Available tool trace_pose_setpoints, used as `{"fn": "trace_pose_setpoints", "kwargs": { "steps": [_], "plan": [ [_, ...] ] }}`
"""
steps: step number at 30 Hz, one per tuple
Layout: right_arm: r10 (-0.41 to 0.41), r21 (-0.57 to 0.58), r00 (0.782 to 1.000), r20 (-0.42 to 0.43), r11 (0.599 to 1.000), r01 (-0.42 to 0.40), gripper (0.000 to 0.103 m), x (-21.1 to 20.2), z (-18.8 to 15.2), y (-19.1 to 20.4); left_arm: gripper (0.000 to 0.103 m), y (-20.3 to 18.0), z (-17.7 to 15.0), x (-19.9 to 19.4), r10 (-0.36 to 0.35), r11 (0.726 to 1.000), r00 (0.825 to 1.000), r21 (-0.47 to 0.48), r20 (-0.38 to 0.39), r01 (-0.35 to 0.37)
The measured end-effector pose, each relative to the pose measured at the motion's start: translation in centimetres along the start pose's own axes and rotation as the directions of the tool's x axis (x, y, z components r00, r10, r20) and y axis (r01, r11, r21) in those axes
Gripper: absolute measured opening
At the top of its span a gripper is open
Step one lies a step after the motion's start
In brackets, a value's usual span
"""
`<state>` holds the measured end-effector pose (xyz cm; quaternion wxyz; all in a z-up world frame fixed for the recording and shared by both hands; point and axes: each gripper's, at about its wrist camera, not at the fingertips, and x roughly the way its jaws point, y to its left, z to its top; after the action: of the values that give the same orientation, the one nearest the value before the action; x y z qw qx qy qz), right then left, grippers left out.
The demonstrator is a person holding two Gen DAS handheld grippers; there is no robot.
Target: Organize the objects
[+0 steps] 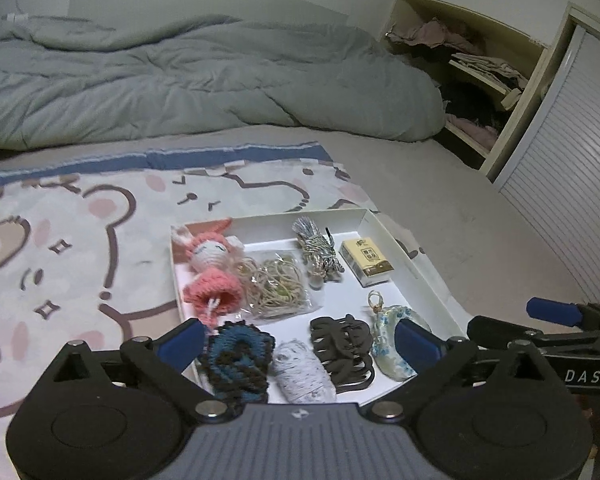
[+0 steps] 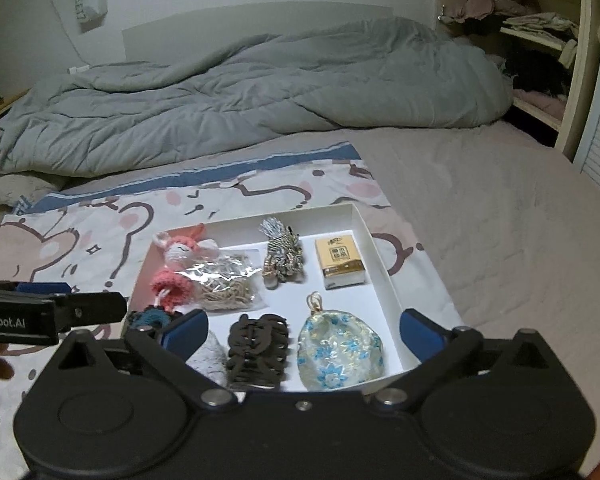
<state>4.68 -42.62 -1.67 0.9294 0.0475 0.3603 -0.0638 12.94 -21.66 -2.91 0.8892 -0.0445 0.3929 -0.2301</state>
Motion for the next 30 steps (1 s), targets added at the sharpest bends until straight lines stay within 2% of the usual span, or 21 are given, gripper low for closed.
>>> {"fn": "trace_pose_setpoints", "kwargs": {
  "steps": [17, 21, 30],
  "plan": [
    [-0.042, 0.002, 0.998, 0.054, 0.999, 0.042, 0.103, -6.1, -0.8, 2.5, 0.101, 0.2, -1.0, -8.0, 0.072, 0.986, 0.990, 0.144, 0.118, -0.089],
    [-0.049, -0.005, 0.997, 0.056, 0.999, 0.049, 0.103, -7.0, -1.5, 3.0, 0.101, 0.2, -1.7, -8.8, 0.109, 0.979, 0.986, 0.159, 0.128, -0.129],
    [-0.057, 0.028, 0.995, 0.079, 0.998, 0.055, 0.103, -8.7, -2.8, 3.6, 0.101, 0.9, -2.8, -10.0, 0.100, 0.974, 0.985, 0.189, 0.143, -0.126]
  ]
}}
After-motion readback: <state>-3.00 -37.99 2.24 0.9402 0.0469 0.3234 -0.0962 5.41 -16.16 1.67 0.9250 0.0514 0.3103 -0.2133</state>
